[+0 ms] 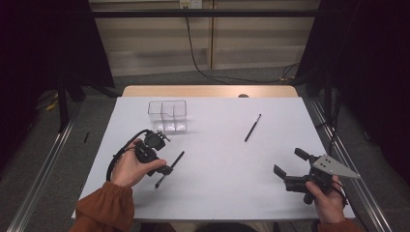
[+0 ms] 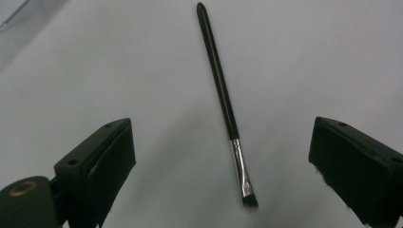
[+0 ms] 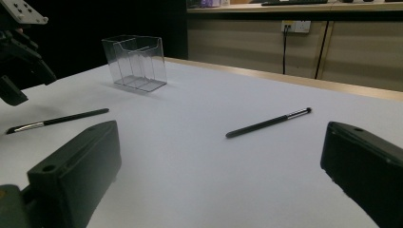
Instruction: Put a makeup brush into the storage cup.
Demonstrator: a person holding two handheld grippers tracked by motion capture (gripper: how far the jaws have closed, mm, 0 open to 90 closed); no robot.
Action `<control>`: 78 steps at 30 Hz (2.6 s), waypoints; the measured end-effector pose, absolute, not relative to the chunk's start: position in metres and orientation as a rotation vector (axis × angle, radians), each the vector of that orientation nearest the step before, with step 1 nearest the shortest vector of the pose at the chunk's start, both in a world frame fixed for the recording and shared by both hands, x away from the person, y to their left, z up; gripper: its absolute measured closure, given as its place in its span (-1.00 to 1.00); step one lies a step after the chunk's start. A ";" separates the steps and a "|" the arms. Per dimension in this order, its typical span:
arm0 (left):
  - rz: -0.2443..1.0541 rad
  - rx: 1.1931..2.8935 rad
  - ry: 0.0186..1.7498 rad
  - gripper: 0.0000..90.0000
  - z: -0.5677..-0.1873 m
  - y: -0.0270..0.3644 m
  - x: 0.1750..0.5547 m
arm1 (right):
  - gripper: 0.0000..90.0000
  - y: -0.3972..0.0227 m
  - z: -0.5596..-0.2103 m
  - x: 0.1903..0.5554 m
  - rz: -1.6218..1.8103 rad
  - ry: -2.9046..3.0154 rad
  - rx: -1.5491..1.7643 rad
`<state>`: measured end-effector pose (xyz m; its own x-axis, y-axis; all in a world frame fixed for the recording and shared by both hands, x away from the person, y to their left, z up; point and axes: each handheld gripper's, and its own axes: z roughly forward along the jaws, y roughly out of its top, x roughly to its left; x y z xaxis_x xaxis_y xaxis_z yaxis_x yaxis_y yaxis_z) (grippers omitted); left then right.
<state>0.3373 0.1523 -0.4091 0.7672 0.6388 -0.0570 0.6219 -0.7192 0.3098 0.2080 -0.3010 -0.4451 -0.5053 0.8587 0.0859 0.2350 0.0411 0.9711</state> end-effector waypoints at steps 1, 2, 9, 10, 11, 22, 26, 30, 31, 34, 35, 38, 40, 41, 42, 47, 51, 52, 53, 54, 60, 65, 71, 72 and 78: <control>0.082 2.654 0.977 -0.83 -0.411 0.152 0.337 | -1.00 -0.301 -0.445 0.208 1.494 1.783 1.103; 0.082 2.654 0.977 -0.85 -0.411 0.152 0.337 | -1.00 -0.301 -0.445 0.208 1.494 1.783 1.103; 0.085 2.691 0.963 -0.78 -0.422 0.152 0.336 | -1.00 -0.300 -0.446 0.208 1.490 1.790 1.106; 0.094 2.690 0.972 -0.77 -0.424 0.151 0.336 | -1.00 -0.300 -0.446 0.208 1.491 1.791 1.108; 0.088 2.696 0.989 -0.80 -0.425 0.150 0.336 | -1.00 -0.300 -0.446 0.208 1.492 1.792 1.108; 0.043 2.755 1.013 -0.40 -0.440 0.147 0.338 | -1.00 -0.300 -0.446 0.209 1.482 1.803 1.102; 0.027 2.770 1.017 -0.32 -0.443 0.147 0.338 | -1.00 -0.299 -0.446 0.209 1.482 1.805 1.103; -0.001 2.777 1.036 -0.22 -0.445 0.144 0.337 | -1.00 -0.299 -0.446 0.209 1.479 1.811 1.104; 0.015 2.789 1.025 -0.22 -0.446 0.142 0.336 | -1.00 -0.298 -0.447 0.209 1.479 1.812 1.102; 0.035 2.817 1.033 -0.21 -0.446 0.139 0.336 | -1.00 -0.298 -0.447 0.210 1.474 1.819 1.098; 0.035 2.810 1.055 -0.21 -0.447 0.138 0.336 | -1.00 -0.298 -0.447 0.210 1.473 1.820 1.097; 0.020 2.842 1.084 -0.16 -0.446 0.133 0.338 | -1.00 -0.298 -0.447 0.210 1.472 1.821 1.098; 0.017 2.849 1.100 -0.09 -0.446 0.130 0.338 | -1.00 -0.298 -0.447 0.210 1.472 1.821 1.099; 0.017 2.849 1.100 -0.05 -0.446 0.130 0.338 | -1.00 -0.298 -0.447 0.210 1.472 1.821 1.099; 0.008 2.851 1.097 -0.01 -0.446 0.129 0.337 | -1.00 -0.298 -0.447 0.210 1.472 1.822 1.098; 0.001 2.855 1.084 0.27 -0.445 0.126 0.334 | -1.00 -0.298 -0.447 0.210 1.470 1.825 1.097; -0.009 2.847 1.088 0.40 -0.444 0.126 0.333 | -1.00 -0.297 -0.447 0.210 1.468 1.829 1.092; -0.009 2.841 1.089 0.47 -0.444 0.127 0.334 | -1.00 -0.297 -0.447 0.210 1.468 1.831 1.090; -0.006 2.837 1.096 0.58 -0.444 0.128 0.334 | -1.00 -0.297 -0.447 0.210 1.466 1.833 1.091; -0.006 2.837 1.096 0.65 -0.444 0.128 0.334 | -1.00 -0.297 -0.447 0.210 1.468 1.831 1.094; -0.013 2.840 1.079 0.86 -0.444 0.131 0.338 | -1.00 -0.297 -0.448 0.210 1.470 1.831 1.096; -0.041 2.820 1.091 0.88 -0.443 0.135 0.339 | -1.00 -0.297 -0.447 0.210 1.468 1.834 1.093; -0.074 2.771 1.078 0.88 -0.442 0.144 0.341 | -1.00 -0.297 -0.448 0.210 1.468 1.832 1.097; -0.094 2.744 1.092 0.88 -0.442 0.147 0.342 | -1.00 -0.297 -0.448 0.210 1.469 1.831 1.099; -0.094 2.687 1.098 0.88 -0.439 0.155 0.342 | -1.00 -0.298 -0.447 0.210 1.467 1.831 1.096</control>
<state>0.3418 0.1547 -0.4387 0.7162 0.6821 -0.1477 0.6973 -0.6903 0.1933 0.2103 -0.2977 -0.4475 -0.5198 0.8512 0.0729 0.2568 0.0743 0.9636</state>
